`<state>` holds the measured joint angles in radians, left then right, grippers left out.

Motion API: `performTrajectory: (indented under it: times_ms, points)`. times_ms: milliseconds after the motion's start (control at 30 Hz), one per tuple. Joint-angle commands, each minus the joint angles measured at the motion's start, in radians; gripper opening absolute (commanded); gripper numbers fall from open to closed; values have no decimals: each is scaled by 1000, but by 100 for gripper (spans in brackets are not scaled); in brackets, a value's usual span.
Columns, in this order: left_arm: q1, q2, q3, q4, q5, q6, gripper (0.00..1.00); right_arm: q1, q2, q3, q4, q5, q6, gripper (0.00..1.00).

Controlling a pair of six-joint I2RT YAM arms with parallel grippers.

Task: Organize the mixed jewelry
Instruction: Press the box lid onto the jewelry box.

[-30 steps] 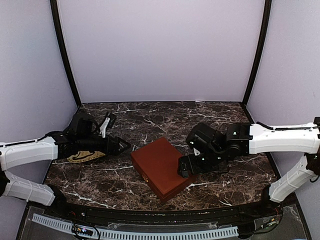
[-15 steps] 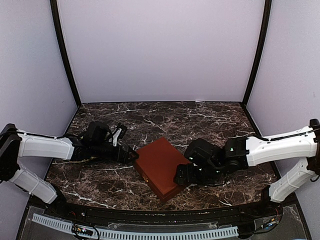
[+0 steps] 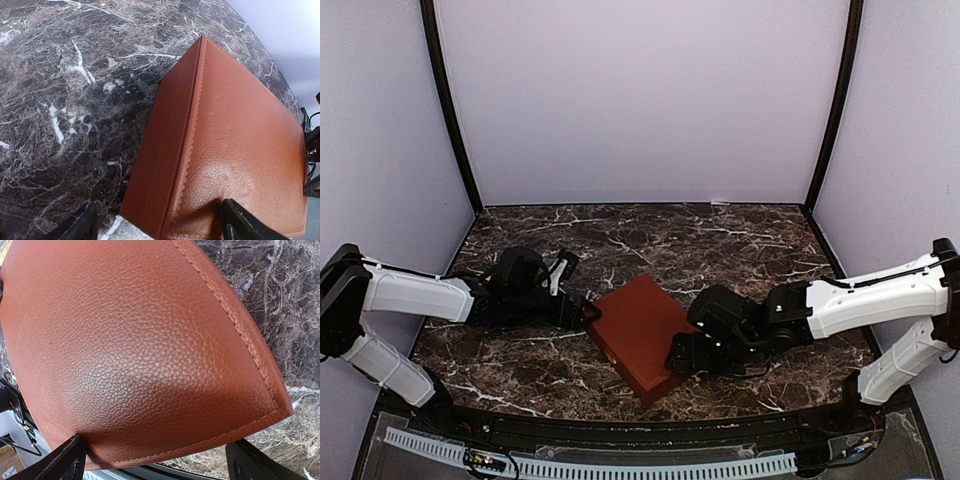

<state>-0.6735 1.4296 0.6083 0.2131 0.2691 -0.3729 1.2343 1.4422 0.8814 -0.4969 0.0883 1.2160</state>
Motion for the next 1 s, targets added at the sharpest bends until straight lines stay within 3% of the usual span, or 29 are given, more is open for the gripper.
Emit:
performTrajectory:
  times_ms: [0, 267, 433, 633, 800, 967]
  points:
    - [-24, 29, -51, -97, -78, 20, 86, 23, 53, -44, -78, -5, -7, 99]
    - [-24, -78, 113, -172, -101, 71, 90, 27, -31, 132, -254, 225, -150, 99]
    - [-23, -39, 255, -159, -103, 112, 95, -11, -52, 230, -131, 284, -373, 99]
    - [25, 103, 389, -88, -83, 164, 98, -229, -1, 261, 132, 160, -612, 98]
    - [197, 197, 411, 13, 24, 169, 98, -426, 89, 256, 249, 111, -769, 99]
    - [380, 185, 338, 111, -7, 229, 99, -670, 95, 179, 361, -15, -879, 99]
